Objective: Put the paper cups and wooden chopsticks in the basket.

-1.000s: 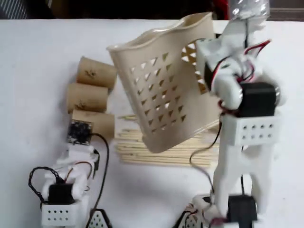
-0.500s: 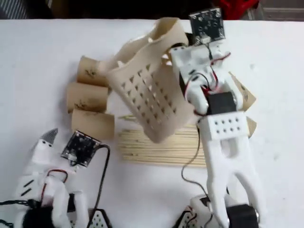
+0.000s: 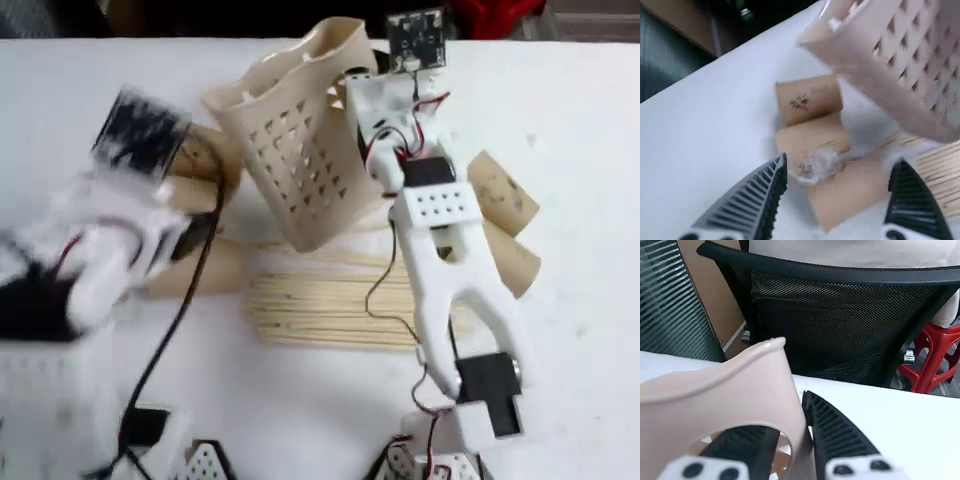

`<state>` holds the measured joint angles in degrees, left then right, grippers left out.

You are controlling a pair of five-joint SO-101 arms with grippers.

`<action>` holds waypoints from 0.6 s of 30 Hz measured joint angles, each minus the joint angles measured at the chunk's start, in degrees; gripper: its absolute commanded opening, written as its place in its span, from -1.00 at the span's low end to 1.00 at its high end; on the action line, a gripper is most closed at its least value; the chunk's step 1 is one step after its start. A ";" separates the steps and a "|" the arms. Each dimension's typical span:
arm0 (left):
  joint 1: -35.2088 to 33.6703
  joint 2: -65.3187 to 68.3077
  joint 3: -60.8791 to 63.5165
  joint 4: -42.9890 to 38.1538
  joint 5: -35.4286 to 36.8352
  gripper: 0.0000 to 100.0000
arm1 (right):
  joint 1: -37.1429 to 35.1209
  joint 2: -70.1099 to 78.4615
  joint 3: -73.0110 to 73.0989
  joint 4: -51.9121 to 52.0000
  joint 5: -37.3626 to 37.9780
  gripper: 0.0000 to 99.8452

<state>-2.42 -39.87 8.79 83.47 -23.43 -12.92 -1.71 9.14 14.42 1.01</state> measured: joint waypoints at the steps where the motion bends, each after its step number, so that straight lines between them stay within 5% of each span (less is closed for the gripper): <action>1: 0.88 2.90 -2.20 -0.70 1.23 -0.34 | 0.18 0.62 -1.05 0.88 -0.35 -0.97; 13: 0.79 33.14 -40.97 -6.33 14.95 -0.36 | 3.96 1.49 -2.64 3.69 -1.05 -0.97; 18: 0.88 52.48 -59.78 0.26 18.37 -0.34 | 6.07 0.70 3.60 -4.40 -1.05 -0.97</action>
<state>-1.54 12.62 -50.99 83.74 -5.05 -6.86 -1.01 12.75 10.02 -0.04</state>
